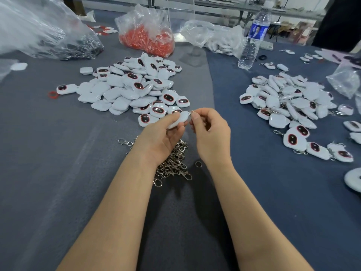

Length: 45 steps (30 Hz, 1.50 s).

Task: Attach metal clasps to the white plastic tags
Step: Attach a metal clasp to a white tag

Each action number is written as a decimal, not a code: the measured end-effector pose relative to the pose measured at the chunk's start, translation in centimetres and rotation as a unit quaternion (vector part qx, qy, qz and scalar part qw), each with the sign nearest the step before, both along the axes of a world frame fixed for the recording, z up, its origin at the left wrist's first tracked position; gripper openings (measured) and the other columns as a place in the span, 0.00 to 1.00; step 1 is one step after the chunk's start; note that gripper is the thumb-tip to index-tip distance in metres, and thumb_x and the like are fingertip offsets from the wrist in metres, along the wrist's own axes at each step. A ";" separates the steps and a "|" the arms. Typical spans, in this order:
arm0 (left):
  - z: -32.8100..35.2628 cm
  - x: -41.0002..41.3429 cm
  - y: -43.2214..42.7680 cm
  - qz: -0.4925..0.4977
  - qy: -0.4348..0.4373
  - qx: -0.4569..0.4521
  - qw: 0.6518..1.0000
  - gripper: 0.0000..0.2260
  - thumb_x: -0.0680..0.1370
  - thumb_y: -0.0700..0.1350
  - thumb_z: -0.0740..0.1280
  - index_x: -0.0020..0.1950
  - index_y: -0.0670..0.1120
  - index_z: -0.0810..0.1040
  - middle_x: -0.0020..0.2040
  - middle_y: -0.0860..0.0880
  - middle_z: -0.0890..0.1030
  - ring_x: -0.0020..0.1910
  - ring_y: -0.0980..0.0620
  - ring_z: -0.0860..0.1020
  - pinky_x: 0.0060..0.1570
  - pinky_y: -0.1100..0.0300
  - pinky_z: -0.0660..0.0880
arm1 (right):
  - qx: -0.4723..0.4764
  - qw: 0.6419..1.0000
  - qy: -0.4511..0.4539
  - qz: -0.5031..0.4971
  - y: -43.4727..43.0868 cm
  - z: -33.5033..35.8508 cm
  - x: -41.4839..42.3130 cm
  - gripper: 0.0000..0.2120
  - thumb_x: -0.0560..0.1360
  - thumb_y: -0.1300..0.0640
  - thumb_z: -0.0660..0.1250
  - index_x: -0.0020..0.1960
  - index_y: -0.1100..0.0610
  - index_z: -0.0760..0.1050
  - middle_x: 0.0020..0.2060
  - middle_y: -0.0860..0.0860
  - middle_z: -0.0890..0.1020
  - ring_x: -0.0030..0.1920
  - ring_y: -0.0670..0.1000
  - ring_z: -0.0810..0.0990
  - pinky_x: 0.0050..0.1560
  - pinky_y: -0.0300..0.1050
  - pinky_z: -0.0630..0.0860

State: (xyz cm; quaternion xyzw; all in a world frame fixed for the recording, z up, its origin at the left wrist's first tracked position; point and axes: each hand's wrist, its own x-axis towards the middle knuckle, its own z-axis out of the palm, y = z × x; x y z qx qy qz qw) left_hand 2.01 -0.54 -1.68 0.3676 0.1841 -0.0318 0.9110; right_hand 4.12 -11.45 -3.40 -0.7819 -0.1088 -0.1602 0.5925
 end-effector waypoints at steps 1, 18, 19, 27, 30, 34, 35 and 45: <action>0.0 0.0 0.0 0.007 -0.002 0.008 1.000 0.05 0.78 0.38 0.65 0.47 0.38 0.79 0.34 0.46 0.82 0.26 0.59 0.78 0.25 0.71 0.74 | -0.029 1.000 -0.013 0.001 -0.1 0.1 0.0 0.05 0.78 0.60 0.64 0.45 0.55 0.77 0.35 0.44 0.78 0.37 0.42 0.76 0.40 0.30 0.71; -1.2 0.3 -0.2 0.112 -0.184 0.495 0.842 0.05 0.78 0.40 0.65 0.49 0.50 0.76 0.41 0.56 0.79 0.35 0.65 0.78 0.39 0.71 0.75 | -0.182 0.982 0.019 0.040 -1.4 0.1 0.7 0.03 0.76 0.58 0.67 0.44 0.52 0.76 0.35 0.41 0.76 0.35 0.40 0.74 0.38 0.26 0.67; -1.0 0.4 -0.3 0.114 -0.154 0.414 0.890 0.04 0.78 0.40 0.65 0.48 0.49 0.76 0.39 0.53 0.80 0.32 0.62 0.78 0.36 0.69 0.77 | -0.137 0.989 0.033 0.035 -1.3 0.2 0.6 0.03 0.76 0.58 0.67 0.44 0.51 0.76 0.35 0.40 0.77 0.35 0.37 0.75 0.38 0.24 0.68; -0.1 0.1 0.1 0.033 -0.051 0.182 0.981 0.06 0.79 0.40 0.64 0.45 0.41 0.79 0.32 0.50 0.82 0.27 0.61 0.77 0.29 0.69 0.76 | -0.101 0.991 -0.084 -0.013 -0.6 0.2 -0.2 0.04 0.78 0.59 0.65 0.45 0.56 0.77 0.33 0.49 0.78 0.34 0.46 0.71 0.36 0.31 0.67; -0.3 0.1 0.1 0.052 -0.048 0.224 0.972 0.06 0.78 0.40 0.64 0.43 0.43 0.79 0.31 0.50 0.81 0.26 0.61 0.76 0.29 0.68 0.76 | -0.161 0.981 -0.104 -0.001 -0.7 -0.1 0.0 0.10 0.79 0.58 0.62 0.41 0.60 0.75 0.29 0.50 0.73 0.32 0.48 0.68 0.35 0.40 0.67; -0.2 0.0 0.1 0.100 -0.082 0.297 0.946 0.04 0.77 0.38 0.65 0.44 0.45 0.79 0.35 0.50 0.78 0.27 0.61 0.75 0.31 0.67 0.76 | -0.224 0.966 -0.120 0.041 -0.6 -0.1 0.1 0.12 0.79 0.60 0.61 0.38 0.60 0.71 0.28 0.48 0.68 0.31 0.49 0.65 0.34 0.44 0.63; -0.3 0.0 0.1 0.108 -0.094 0.319 0.937 0.05 0.77 0.38 0.65 0.45 0.46 0.78 0.36 0.50 0.79 0.28 0.61 0.76 0.31 0.67 0.76 | -0.234 0.964 -0.111 0.053 -0.7 -0.1 0.2 0.12 0.80 0.60 0.61 0.38 0.59 0.70 0.28 0.46 0.68 0.30 0.48 0.65 0.34 0.43 0.63; -0.1 1.5 -4.3 0.043 -0.135 0.408 0.902 0.08 0.79 0.40 0.61 0.56 0.48 0.76 0.45 0.48 0.78 0.40 0.53 0.79 0.36 0.63 0.79 | -0.068 0.994 0.085 -0.009 -4.0 0.9 0.7 0.15 0.80 0.48 0.59 0.42 0.57 0.76 0.33 0.45 0.78 0.33 0.42 0.74 0.35 0.33 0.68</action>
